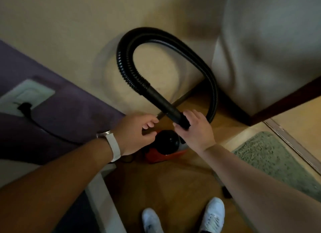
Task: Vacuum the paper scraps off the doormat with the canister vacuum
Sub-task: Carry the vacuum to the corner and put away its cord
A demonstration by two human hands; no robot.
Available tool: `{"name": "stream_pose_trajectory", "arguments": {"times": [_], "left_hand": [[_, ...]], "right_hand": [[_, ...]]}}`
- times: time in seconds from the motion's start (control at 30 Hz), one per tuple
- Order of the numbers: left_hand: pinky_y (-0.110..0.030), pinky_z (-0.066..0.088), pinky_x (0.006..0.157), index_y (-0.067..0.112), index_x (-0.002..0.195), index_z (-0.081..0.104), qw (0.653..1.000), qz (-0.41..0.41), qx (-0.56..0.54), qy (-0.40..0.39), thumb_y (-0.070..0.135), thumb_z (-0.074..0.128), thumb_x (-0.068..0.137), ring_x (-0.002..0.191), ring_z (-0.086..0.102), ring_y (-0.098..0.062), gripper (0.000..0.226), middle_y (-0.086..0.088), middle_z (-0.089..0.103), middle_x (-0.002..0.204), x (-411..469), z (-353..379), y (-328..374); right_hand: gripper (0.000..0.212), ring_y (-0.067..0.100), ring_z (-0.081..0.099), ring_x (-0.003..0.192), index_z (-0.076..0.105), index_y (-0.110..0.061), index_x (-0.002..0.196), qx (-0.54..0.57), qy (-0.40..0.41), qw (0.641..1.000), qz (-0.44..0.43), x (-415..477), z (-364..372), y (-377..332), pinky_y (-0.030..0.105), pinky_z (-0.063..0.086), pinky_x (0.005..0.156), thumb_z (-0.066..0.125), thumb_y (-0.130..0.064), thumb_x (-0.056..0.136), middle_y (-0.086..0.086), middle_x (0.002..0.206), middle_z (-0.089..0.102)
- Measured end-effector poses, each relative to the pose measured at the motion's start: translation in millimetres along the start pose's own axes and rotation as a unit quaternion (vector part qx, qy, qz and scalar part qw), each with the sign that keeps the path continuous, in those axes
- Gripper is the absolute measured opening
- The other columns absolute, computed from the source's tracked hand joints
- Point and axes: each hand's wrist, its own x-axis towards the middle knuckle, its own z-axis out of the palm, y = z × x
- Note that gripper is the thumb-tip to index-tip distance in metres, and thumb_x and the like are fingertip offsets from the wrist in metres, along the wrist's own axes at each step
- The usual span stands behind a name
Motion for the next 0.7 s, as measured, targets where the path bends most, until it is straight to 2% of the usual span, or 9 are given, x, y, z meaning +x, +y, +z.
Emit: {"name": "stream_pose_trajectory", "arguments": {"times": [0.13, 0.2, 0.27, 0.33, 0.43, 0.5, 0.57, 0.63, 0.7], "left_hand": [[-0.034, 0.053, 0.082, 0.020, 0.105, 0.063, 0.977, -0.166, -0.123, 0.043, 0.015, 0.070, 0.084, 0.087, 0.061, -0.017, 0.022, 0.007, 0.061, 0.088, -24.3, 59.3, -63.2], [-0.030, 0.052, 0.078, 0.023, 0.104, 0.063, 0.964, -0.211, -0.148, 0.065, 0.018, 0.070, 0.085, 0.086, 0.061, -0.009, 0.021, 0.012, 0.062, 0.089, -31.6, 98.7, -94.9], [-0.020, 0.046, 0.072, 0.026, 0.102, 0.063, 0.950, -0.246, -0.174, 0.083, 0.022, 0.070, 0.085, 0.083, 0.058, 0.000, 0.019, 0.013, 0.063, 0.088, -40.0, 134.5, -119.0], [-0.014, 0.042, 0.069, 0.027, 0.101, 0.063, 0.943, -0.262, -0.189, 0.081, 0.023, 0.070, 0.085, 0.083, 0.057, 0.000, 0.018, 0.013, 0.064, 0.088, -44.7, 169.6, -139.7], [-0.015, 0.042, 0.067, 0.027, 0.104, 0.063, 0.933, -0.296, -0.191, 0.075, 0.027, 0.070, 0.085, 0.090, 0.060, -0.007, 0.021, 0.011, 0.065, 0.094, -40.7, 218.5, -186.4], [-0.023, 0.047, 0.076, 0.023, 0.111, 0.063, 0.929, -0.310, -0.188, 0.081, 0.029, 0.069, 0.085, 0.095, 0.061, -0.011, 0.028, 0.006, 0.065, 0.102, -32.8, 247.3, -219.3], [-0.028, 0.049, 0.084, 0.020, 0.118, 0.061, 0.930, -0.310, -0.177, 0.088, 0.031, 0.070, 0.084, 0.101, 0.059, -0.014, 0.036, 0.005, 0.062, 0.111, -25.1, 277.1, -248.2], [-0.026, 0.045, 0.088, 0.018, 0.124, 0.058, 0.937, -0.290, -0.167, 0.096, 0.032, 0.072, 0.084, 0.107, 0.055, -0.013, 0.045, 0.010, 0.051, 0.117, -18.8, 306.1, -271.9], [-0.025, 0.042, 0.094, 0.017, 0.130, 0.055, 0.945, -0.257, -0.168, 0.117, 0.033, 0.075, 0.081, 0.117, 0.052, -0.015, 0.055, 0.010, 0.046, 0.121, -12.7, 332.3, -292.8]], "right_hand": [[0.036, 0.018, 0.058, 0.094, 0.063, -0.016, 0.116, 0.012, 0.004, 1.000, -0.015, -1.5, 11.8, 6.4, 0.035, 0.054, 0.078, 0.066, -0.042, 0.091, -0.005, 0.099, 0.059], [0.037, 0.017, 0.059, 0.090, 0.065, -0.016, 0.117, 0.032, 0.025, 0.999, -0.027, -3.5, 18.0, 11.7, 0.031, 0.053, 0.075, 0.066, -0.041, 0.090, -0.005, 0.097, 0.058], [0.035, 0.012, 0.058, 0.087, 0.067, -0.014, 0.115, 0.053, 0.055, 0.996, -0.040, -5.9, 22.9, 13.7, 0.019, 0.047, 0.071, 0.068, -0.037, 0.089, -0.005, 0.095, 0.058], [0.033, 0.006, 0.055, 0.086, 0.068, -0.013, 0.115, 0.073, 0.085, 0.992, -0.048, -6.5, 29.0, 15.7, 0.006, 0.041, 0.072, 0.071, -0.031, 0.088, -0.005, 0.095, 0.058], [0.032, 0.007, 0.054, 0.087, 0.069, -0.012, 0.110, 0.072, 0.110, 0.989, -0.068, -4.3, 43.8, 18.5, 0.014, 0.042, 0.072, 0.074, -0.033, 0.087, -0.001, 0.095, 0.059], [0.026, 0.008, 0.055, 0.082, 0.066, -0.019, 0.100, 0.080, 0.120, 0.988, -0.065, -3.2, 51.8, 17.2, 0.016, 0.042, 0.066, 0.071, -0.040, 0.087, 0.000, 0.090, 0.061], [0.018, 0.007, 0.055, 0.071, 0.062, -0.027, 0.093, 0.093, 0.116, 0.988, -0.045, -1.8, 59.6, 17.3, 0.007, 0.039, 0.057, 0.073, -0.040, 0.086, -0.006, 0.083, 0.062], [0.018, 0.000, 0.059, 0.070, 0.065, -0.027, 0.097, 0.120, 0.110, 0.986, -0.046, 0.0, 66.2, 19.5, 0.005, 0.041, 0.054, 0.074, -0.039, 0.086, -0.012, 0.082, 0.063], [0.020, -0.006, 0.061, 0.078, 0.066, -0.031, 0.104, 0.135, 0.100, 0.984, -0.065, 0.4, 74.4, 21.8, 0.006, 0.046, 0.058, 0.073, -0.039, 0.087, -0.015, 0.086, 0.065]]}}
